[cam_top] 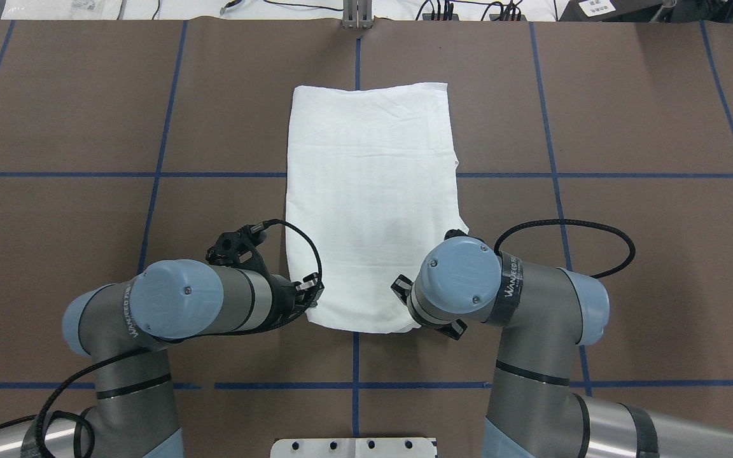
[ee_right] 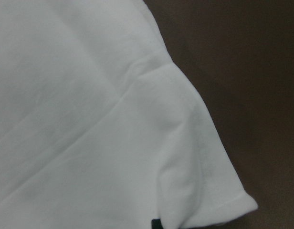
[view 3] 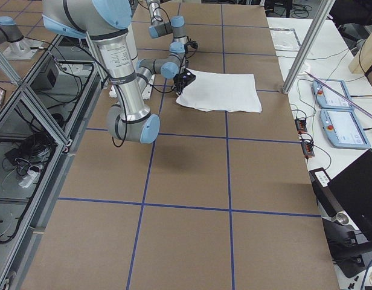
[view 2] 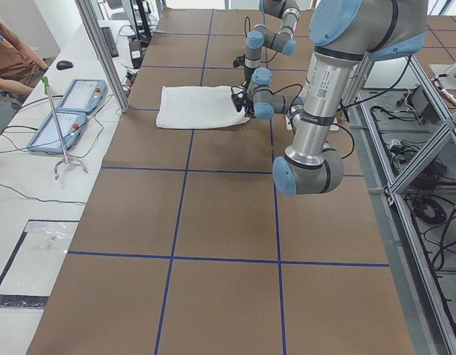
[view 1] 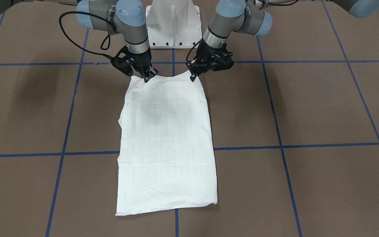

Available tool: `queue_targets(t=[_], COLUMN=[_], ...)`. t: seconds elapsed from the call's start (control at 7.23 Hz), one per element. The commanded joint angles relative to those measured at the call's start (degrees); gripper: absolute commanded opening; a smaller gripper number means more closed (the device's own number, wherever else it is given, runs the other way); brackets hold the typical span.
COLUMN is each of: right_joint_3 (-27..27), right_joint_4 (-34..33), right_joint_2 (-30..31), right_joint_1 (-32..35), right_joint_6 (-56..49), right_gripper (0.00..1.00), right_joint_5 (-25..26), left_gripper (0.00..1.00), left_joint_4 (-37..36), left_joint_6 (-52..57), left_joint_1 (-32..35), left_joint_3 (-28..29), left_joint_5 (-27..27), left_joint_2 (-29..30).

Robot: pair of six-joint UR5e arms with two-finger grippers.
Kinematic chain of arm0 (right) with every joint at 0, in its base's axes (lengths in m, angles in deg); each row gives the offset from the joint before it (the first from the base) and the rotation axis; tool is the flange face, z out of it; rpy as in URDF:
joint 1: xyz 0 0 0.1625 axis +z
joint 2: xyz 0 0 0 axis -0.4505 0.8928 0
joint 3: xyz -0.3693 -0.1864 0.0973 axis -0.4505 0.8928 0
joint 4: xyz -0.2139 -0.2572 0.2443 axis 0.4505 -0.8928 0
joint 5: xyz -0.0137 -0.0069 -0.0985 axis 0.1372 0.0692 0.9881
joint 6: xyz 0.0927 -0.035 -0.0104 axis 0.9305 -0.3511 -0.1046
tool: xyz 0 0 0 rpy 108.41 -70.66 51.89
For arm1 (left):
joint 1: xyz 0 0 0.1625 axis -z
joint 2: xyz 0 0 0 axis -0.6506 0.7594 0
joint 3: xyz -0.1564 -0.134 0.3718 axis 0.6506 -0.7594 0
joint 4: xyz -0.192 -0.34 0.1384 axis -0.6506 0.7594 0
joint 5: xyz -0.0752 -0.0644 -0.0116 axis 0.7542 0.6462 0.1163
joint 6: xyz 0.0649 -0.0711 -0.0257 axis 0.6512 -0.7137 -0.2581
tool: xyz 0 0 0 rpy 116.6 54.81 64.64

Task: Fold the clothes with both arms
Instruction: 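Hold the near edge with both grippers and lift it slightly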

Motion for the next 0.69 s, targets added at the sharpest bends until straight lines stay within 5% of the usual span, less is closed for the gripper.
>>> queue_targets(t=[0.0, 0.41, 0.55], right_joint_3=[-4.9, -18.3, -18.2], right_joint_4=[0.3, -0.4, -0.4], right_joint_2=[2.6, 6.9, 6.6], right_joint_1=[-2.5, -5.3, -5.6], right_joint_6=[-0.6, -0.6, -0.6], right_gripper=[0.00, 0.00, 0.00], right_joint_5=[-0.3, -1.0, -1.0], left_gripper=[0.00, 0.00, 0.00], left_joint_4=[-1.0, -1.4, -1.5], left_joint_6=[-0.4, -0.7, -0.7], left_joint_1=[-1.0, -9.0, -9.0], left_joint_3=[-6.1, -13.0, -17.2], left_joint_5=[1.4, 1.2, 1.4], left_joint_2=[-2.5, -7.5, -11.3])
